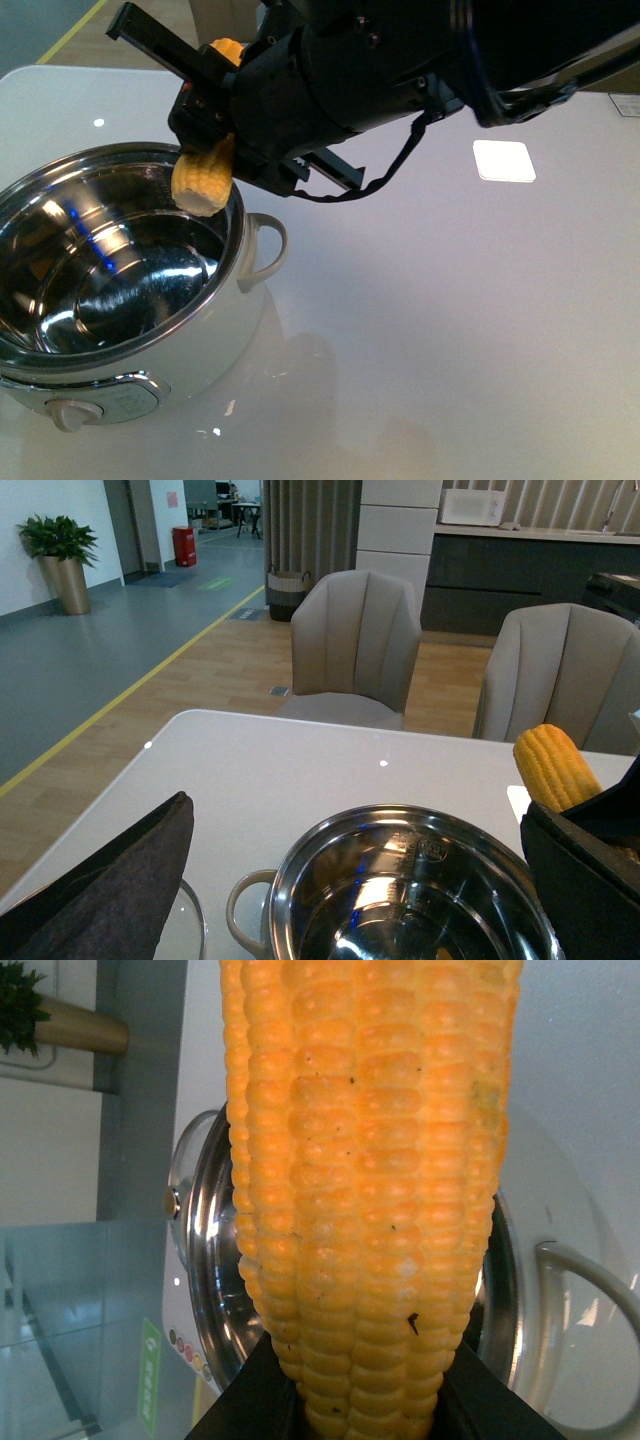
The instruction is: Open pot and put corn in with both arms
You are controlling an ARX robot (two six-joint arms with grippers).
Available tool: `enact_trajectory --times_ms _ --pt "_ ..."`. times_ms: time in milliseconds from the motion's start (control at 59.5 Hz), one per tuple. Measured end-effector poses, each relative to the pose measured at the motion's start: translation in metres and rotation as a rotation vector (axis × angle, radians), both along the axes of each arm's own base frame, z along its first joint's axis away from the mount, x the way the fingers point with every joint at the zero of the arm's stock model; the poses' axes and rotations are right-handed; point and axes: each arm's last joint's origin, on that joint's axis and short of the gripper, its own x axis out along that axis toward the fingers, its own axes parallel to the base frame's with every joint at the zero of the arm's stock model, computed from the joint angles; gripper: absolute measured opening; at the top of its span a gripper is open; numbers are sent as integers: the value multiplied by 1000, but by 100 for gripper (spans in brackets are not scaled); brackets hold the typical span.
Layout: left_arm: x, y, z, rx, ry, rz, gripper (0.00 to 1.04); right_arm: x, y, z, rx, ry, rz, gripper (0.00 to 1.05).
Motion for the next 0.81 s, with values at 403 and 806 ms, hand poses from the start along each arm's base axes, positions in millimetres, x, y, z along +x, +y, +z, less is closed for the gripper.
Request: enact_trajectory --times_ms 403,806 --pt "0 0 0 0 0 0 98 -3 31 -19 20 88 47 18" --pt "0 0 0 0 0 0 98 -11 47 -39 -31 159 89 23"
